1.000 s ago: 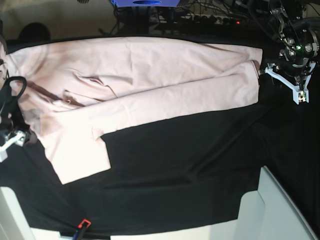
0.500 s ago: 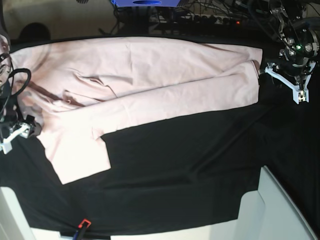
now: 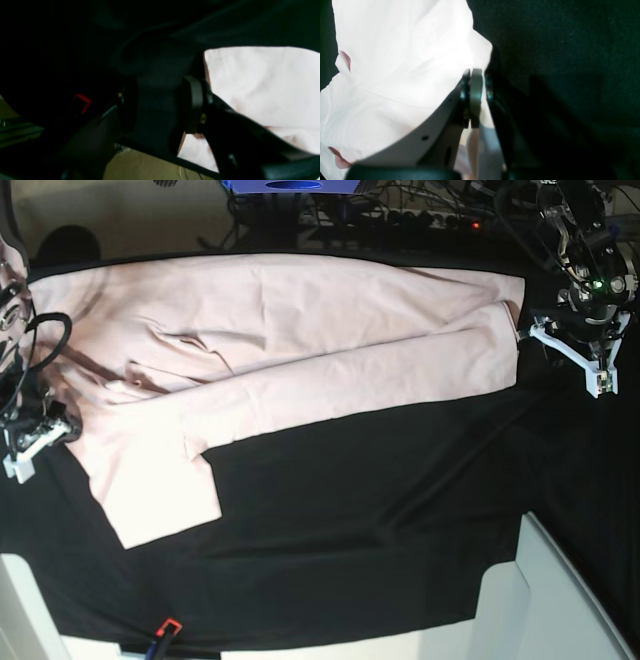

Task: Fold the T-shirt properly
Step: 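Release the fold and move both grippers to the shirt's hem corners, then pinch the hem edge with both grippers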

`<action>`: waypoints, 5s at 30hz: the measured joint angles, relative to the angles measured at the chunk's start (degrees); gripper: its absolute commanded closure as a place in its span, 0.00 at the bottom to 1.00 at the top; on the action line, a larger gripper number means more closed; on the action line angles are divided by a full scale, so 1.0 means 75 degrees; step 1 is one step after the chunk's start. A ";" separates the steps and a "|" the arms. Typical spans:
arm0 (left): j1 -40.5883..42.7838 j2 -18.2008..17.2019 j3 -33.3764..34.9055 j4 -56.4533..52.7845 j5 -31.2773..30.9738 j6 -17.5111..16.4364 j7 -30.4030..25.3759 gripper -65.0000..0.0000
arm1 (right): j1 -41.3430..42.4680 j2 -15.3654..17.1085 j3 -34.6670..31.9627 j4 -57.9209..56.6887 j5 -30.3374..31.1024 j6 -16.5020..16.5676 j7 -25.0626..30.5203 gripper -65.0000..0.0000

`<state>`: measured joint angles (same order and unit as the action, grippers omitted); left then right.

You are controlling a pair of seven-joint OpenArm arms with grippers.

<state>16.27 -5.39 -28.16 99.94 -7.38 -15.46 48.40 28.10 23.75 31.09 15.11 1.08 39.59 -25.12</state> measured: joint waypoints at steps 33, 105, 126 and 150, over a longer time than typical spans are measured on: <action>-0.2145 -0.0370 0.0052 -0.4150 -0.2139 0.0026 -0.0195 0.35 | -0.0070 0.0000 0.0000 0.0015 0.0029 0.0006 0.0035 1.00; -0.3529 -0.0385 0.1515 -0.1906 -0.2084 0.0055 0.0685 1.00 | 0.0513 -0.0227 0.0023 0.1836 -0.0143 0.0055 -0.0070 1.00; -0.3558 -0.0635 0.1524 -0.2002 -0.2142 0.0052 0.0688 1.00 | 0.0481 -0.0102 0.0023 0.1836 -0.0146 0.0064 0.0321 1.00; -0.2719 -0.0618 0.1513 -0.1297 -0.2226 0.0023 0.0632 1.00 | -0.0583 -0.0163 0.0000 0.2935 -0.0137 0.0122 0.0277 1.00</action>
<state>-4.12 -10.02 -16.82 90.21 -24.08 -15.29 53.15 23.73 22.52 31.09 37.12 0.05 40.51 -23.05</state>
